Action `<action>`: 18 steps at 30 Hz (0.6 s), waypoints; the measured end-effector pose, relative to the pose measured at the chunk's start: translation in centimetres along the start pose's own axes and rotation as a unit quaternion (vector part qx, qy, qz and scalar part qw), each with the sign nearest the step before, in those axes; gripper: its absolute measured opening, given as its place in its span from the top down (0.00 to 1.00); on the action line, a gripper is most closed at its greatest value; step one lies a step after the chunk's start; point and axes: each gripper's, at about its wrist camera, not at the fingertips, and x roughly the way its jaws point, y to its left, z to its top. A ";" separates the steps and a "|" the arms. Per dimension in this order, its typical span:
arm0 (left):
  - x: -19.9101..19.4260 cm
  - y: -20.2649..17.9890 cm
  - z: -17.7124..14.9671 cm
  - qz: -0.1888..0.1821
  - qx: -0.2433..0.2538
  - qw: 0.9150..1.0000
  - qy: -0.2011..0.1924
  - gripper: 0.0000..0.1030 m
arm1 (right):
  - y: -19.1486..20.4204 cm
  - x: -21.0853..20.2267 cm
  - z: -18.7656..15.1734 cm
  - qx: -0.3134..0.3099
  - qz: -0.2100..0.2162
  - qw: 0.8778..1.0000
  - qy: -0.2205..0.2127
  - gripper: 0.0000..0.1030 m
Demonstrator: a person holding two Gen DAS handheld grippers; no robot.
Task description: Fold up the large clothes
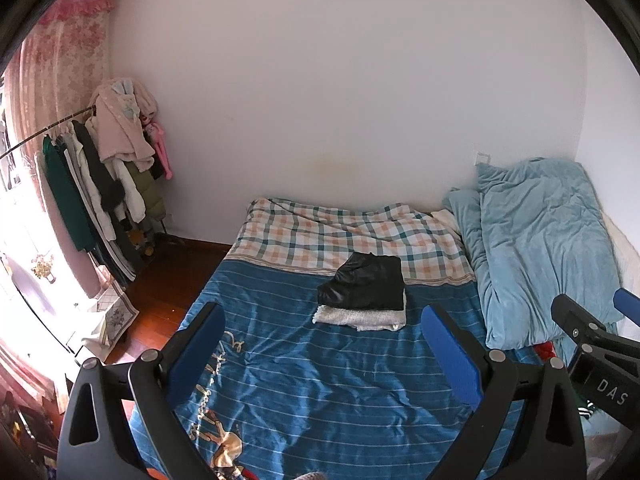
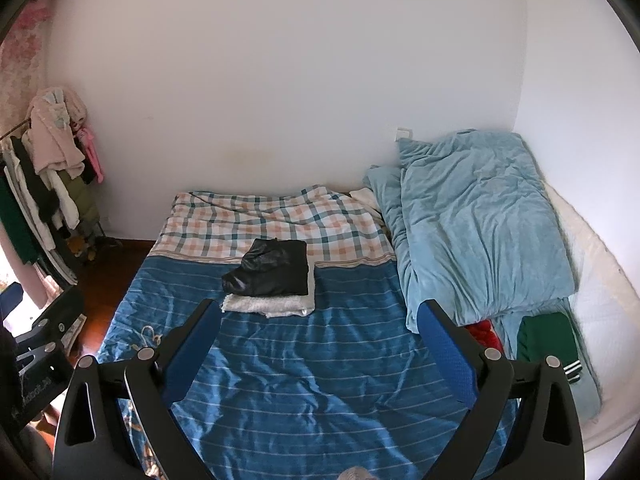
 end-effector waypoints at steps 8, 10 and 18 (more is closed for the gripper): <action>-0.2 0.1 0.0 -0.001 0.001 1.000 0.000 0.03 | 0.1 -0.6 -0.3 -0.002 0.004 1.000 -0.001 0.03; -0.3 0.1 0.1 -0.001 0.000 1.000 0.002 0.03 | 0.1 -0.7 -0.4 -0.004 0.006 1.000 -0.002 0.03; -0.3 0.1 0.1 -0.002 0.000 1.000 0.002 0.03 | 0.2 -1.1 -0.7 -0.003 0.003 1.000 -0.004 0.02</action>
